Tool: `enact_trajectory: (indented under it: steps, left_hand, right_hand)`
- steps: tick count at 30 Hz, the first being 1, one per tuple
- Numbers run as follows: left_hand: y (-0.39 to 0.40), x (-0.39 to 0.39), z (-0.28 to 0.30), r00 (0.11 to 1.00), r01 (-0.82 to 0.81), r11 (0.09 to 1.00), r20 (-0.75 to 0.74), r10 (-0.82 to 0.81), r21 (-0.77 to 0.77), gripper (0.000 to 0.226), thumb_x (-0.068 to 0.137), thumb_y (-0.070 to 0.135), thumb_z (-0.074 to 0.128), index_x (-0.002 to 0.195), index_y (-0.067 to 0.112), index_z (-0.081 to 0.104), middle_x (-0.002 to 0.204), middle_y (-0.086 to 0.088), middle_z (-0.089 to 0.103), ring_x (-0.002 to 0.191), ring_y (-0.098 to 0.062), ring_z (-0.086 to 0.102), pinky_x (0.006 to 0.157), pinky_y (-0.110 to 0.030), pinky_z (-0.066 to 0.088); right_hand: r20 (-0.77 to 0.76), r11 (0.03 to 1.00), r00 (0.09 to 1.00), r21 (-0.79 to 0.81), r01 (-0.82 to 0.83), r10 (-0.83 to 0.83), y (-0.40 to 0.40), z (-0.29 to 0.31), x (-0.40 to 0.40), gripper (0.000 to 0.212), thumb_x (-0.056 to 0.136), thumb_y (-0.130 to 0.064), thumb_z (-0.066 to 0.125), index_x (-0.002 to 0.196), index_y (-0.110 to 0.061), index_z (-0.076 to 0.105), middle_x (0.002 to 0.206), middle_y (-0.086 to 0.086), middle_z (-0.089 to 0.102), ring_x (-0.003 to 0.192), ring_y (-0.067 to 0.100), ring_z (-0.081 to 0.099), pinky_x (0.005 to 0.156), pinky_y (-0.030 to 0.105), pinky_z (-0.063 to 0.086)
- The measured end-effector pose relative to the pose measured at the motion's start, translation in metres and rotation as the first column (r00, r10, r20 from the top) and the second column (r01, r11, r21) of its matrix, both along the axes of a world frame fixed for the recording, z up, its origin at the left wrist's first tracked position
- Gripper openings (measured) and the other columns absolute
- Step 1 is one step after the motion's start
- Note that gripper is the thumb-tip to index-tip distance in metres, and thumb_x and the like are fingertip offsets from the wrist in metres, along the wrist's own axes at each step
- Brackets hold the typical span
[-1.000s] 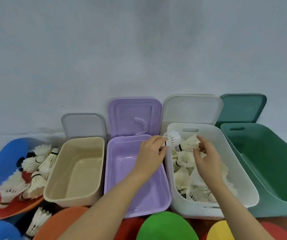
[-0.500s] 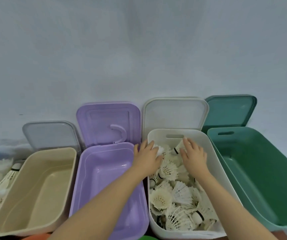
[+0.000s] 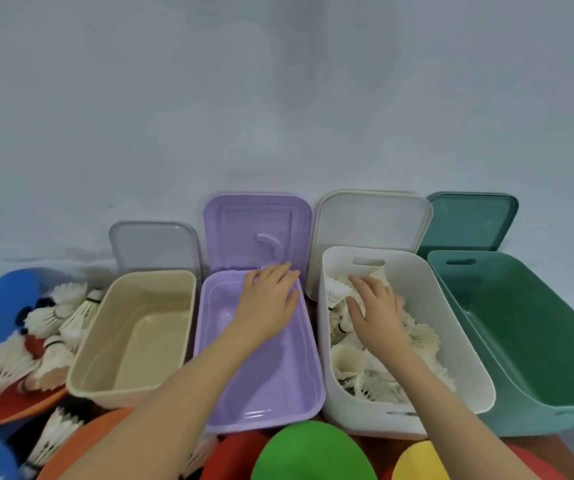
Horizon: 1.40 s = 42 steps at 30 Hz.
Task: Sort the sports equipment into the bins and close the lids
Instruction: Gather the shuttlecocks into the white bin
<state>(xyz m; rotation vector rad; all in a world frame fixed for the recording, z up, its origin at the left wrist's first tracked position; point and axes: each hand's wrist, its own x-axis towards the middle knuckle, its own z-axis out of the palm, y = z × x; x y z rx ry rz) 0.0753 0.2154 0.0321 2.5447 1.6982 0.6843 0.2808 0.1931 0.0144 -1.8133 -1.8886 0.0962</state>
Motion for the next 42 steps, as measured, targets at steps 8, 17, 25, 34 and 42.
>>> enact_trajectory:
  steps: [8,17,25,34,42]
  left_hand:
    - [-0.065,-0.113,0.01,0.993,-0.109,0.994,0.045,0.11,-0.009,0.047,0.081,0.034,0.037,0.11,0.012,0.066,0.118,-0.007,0.064,0.102,-0.024,0.063,0.085,-0.04,0.044]
    - [-0.155,-0.256,-0.015,0.982,-0.184,0.98,0.029,0.187,-0.072,0.049,0.087,0.038,0.032,0.125,0.018,0.056,0.134,0.001,0.051,0.125,-0.02,0.042,0.097,-0.032,0.015]
    - [-0.225,-0.349,-0.064,0.968,-0.24,0.955,0.026,0.248,-0.173,0.045,0.092,0.038,0.035,0.129,0.02,0.053,0.139,0.004,0.045,0.129,-0.016,0.035,0.099,-0.033,0.016]
    - [-0.284,-0.39,-0.111,0.989,-0.144,0.949,-0.03,0.142,-0.28,0.073,0.073,0.068,0.021,0.123,0.029,0.058,0.142,0.007,0.041,0.132,-0.019,0.031,0.101,-0.036,0.011]
    - [-0.286,-0.383,-0.122,0.973,-0.161,0.961,0.129,0.193,-0.226,0.017,0.074,0.027,0.065,0.087,0.023,0.074,0.122,-0.004,0.061,0.121,-0.033,0.047,0.093,-0.049,0.027]
  right_hand:
    - [-0.109,0.971,0.966,0.079,-0.225,0.233,-0.05,0.015,-0.102,0.043,0.087,-0.029,0.041,0.12,-0.008,0.059,0.11,0.01,0.06,0.1,0.031,0.057,0.085,0.043,0.047]
    - [-0.276,0.927,0.885,0.1,-0.361,0.374,-0.124,-0.005,-0.233,0.042,0.087,-0.035,0.042,0.112,-0.008,0.062,0.1,0.003,0.06,0.089,0.019,0.059,0.076,0.03,0.045]
    - [-0.342,0.844,0.801,-0.038,-0.535,0.492,-0.18,-0.045,-0.323,0.031,0.079,-0.031,0.06,0.108,-0.019,0.067,0.093,-0.006,0.063,0.087,0.003,0.055,0.081,0.03,0.047]
    - [-0.098,0.652,0.739,-0.403,-0.642,0.667,-0.228,-0.082,-0.352,0.032,0.08,-0.044,0.066,0.109,-0.033,0.06,0.106,-0.016,0.056,0.106,0.001,0.044,0.093,0.027,0.018]
    - [-0.233,0.765,0.811,-0.272,-0.584,0.536,-0.241,-0.08,-0.353,0.011,0.085,-0.03,0.066,0.081,-0.039,0.062,0.092,-0.014,0.063,0.098,0.003,0.052,0.088,0.032,0.022]
